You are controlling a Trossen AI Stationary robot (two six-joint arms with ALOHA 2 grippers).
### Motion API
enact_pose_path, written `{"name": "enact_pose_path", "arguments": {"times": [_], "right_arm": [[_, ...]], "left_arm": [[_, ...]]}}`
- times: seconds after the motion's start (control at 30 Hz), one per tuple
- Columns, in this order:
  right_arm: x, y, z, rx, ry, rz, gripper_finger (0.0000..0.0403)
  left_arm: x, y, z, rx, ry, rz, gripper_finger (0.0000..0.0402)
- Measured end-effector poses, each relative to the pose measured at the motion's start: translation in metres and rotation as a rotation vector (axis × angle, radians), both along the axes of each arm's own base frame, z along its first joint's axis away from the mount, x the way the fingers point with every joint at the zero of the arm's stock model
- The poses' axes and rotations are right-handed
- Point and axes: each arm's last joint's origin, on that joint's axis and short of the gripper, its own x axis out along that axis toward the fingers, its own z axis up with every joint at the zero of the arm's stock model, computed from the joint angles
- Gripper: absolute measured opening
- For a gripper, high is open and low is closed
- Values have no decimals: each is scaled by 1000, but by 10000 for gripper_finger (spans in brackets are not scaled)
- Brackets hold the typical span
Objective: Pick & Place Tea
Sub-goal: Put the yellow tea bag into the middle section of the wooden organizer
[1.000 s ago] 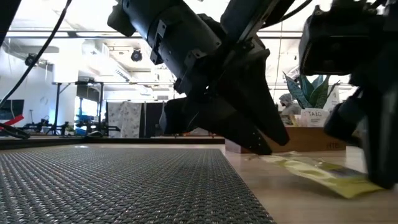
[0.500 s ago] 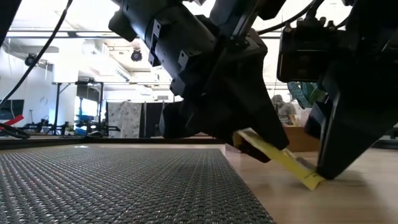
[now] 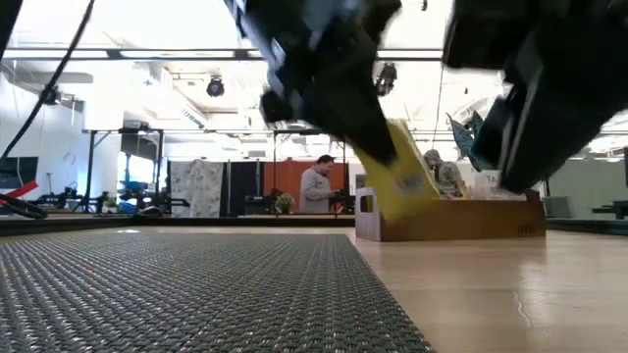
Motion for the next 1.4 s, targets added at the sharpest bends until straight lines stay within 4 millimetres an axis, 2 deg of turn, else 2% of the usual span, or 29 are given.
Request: {"name": "enact_pose_path", "arguments": {"times": [0.1,0.27,0.43,0.57,0.73,0.93,1.13,1.4], "right_arm": [[-12,-8,20,-27,14,7,64],[-29,-32,59,-50,-17,-22,64],[-40,-58,103,-7,-179,-42,66],[-51,-81,132,49,-297,-98,73],[-56,-104,153,252,-347,-82,97],[-55,-115,159,392,-344,-12,142],[-50,-114,155,462,-295,26,179],[-40,-111,161,553,-350,82,198]], "left_arm": [[-10,-6,25,258,10,-79,1],[-29,-37,63,784,56,-422,1],[-42,-70,70,1410,127,-721,1],[-41,-80,66,1650,144,-906,1],[-31,-78,75,1783,126,-936,1],[-18,-73,100,1849,44,-848,0],[-13,-72,112,1860,-14,-810,0],[-12,-70,112,1868,-10,-817,0]]}}
